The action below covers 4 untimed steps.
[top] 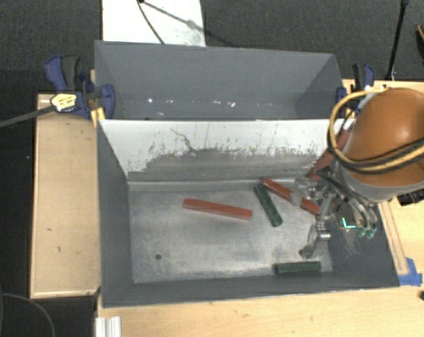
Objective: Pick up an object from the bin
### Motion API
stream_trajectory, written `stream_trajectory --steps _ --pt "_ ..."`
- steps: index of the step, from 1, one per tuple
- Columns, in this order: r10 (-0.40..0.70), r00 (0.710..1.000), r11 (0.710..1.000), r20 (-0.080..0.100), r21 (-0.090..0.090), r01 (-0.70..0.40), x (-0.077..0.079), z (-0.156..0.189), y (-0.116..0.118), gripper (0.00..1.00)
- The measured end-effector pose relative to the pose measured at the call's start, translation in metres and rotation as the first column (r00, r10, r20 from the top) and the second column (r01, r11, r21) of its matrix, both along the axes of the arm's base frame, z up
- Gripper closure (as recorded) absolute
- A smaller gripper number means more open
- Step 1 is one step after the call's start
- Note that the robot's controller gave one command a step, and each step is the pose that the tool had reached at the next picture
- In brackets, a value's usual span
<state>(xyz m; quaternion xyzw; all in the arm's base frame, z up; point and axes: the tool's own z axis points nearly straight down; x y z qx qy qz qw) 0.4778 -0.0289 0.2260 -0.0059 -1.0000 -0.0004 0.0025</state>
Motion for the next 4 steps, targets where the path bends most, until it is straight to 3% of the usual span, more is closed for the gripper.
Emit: stream_trajectory --steps 1,2,3,4 --pt "-0.081 0.997 0.997 0.0 0.001 0.081 0.021 -0.13 0.039 0.0" --pt "0.09 0.996 0.996 0.011 0.003 -0.09 0.087 -0.156 0.124 0.0" --pt "0.087 0.996 0.996 0.009 0.0 -0.087 0.086 -0.155 0.121 1.0" --pt "0.286 0.958 0.958 0.014 0.0 -0.286 0.036 -0.026 0.154 1.0"
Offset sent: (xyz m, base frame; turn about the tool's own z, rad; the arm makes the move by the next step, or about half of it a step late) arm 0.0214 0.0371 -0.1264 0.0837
